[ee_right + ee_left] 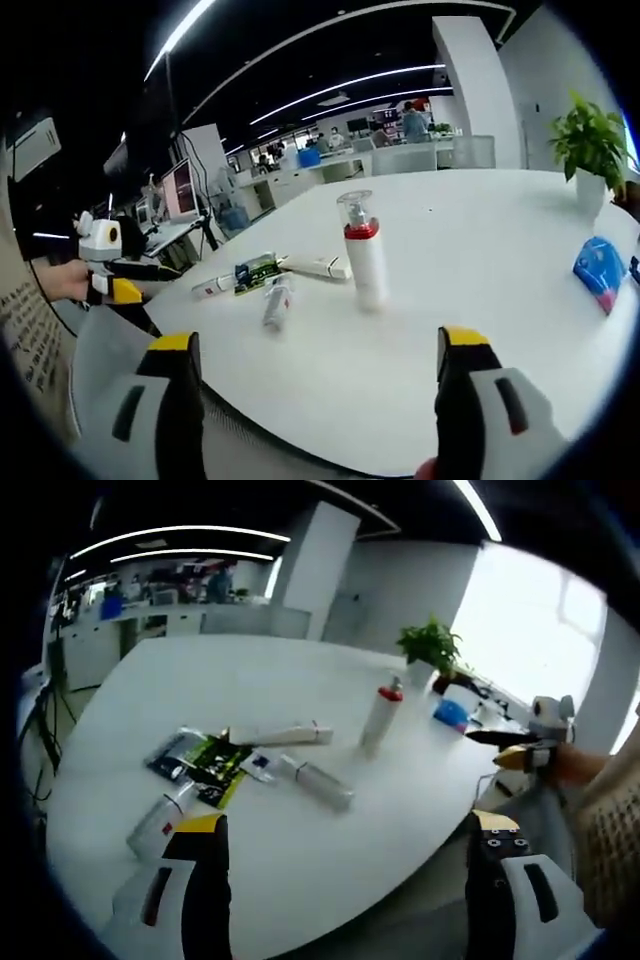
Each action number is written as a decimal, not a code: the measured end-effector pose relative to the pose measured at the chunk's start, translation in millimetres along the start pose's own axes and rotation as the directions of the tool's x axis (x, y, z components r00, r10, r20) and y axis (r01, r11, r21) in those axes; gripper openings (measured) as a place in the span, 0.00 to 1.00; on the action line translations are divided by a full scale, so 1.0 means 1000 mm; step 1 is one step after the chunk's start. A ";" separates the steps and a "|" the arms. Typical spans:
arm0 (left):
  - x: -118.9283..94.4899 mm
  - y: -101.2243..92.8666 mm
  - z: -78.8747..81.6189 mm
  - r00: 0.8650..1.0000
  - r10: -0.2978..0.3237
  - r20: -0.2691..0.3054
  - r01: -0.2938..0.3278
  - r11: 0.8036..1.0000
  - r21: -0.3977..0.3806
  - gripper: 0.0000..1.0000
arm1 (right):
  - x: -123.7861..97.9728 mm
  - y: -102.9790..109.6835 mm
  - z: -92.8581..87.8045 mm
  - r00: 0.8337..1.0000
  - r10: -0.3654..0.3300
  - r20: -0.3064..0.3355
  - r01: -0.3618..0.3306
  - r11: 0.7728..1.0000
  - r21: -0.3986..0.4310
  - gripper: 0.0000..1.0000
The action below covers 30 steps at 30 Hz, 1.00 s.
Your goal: Arrange the skincare products in the storage area until every visible bottle or jar stands upright without overlapping.
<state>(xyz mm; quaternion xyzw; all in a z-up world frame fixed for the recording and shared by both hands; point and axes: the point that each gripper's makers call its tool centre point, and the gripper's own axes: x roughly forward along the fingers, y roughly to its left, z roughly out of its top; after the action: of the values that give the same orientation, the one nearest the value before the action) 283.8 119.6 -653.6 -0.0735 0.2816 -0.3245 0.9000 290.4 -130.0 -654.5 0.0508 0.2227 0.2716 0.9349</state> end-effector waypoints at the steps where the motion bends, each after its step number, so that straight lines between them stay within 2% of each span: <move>1: 0.000 0.000 0.000 1.000 0.000 0.001 0.000 1.000 -0.001 0.97 | 0.000 -0.001 0.000 1.000 0.000 -0.002 0.000 1.000 -0.002 0.98; 8: 0.003 -0.001 0.000 1.000 -0.016 -0.011 0.017 1.000 0.015 0.97 | 0.008 -0.002 0.007 1.000 0.007 -0.010 -0.007 1.000 -0.027 0.98; 15: 0.004 -0.002 0.001 1.000 -0.030 -0.007 0.030 0.999 0.025 0.97 | 0.023 0.005 0.018 0.999 0.035 -0.035 -0.038 0.994 -0.105 0.98; 21: 0.005 0.006 -0.004 1.000 -0.005 -0.026 0.007 0.998 0.067 0.97 | 0.041 0.015 0.023 0.993 0.091 -0.078 -0.103 0.979 -0.175 0.96; 26: 0.004 0.007 0.002 1.000 -0.012 0.011 0.011 0.998 0.061 0.97 | 0.053 0.020 0.033 0.988 0.119 -0.095 -0.138 0.965 -0.222 0.96; 30: 0.004 0.010 0.002 1.000 -0.009 0.009 0.008 0.997 0.077 0.97 | 0.065 0.029 0.041 0.983 0.142 -0.113 -0.168 0.948 -0.272 0.96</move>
<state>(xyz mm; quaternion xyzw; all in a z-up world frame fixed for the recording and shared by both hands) 292.7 124.2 -657.0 -0.0412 0.2645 -0.3386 0.9020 343.5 -70.1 -636.9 -0.0772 0.2200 0.3750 0.8972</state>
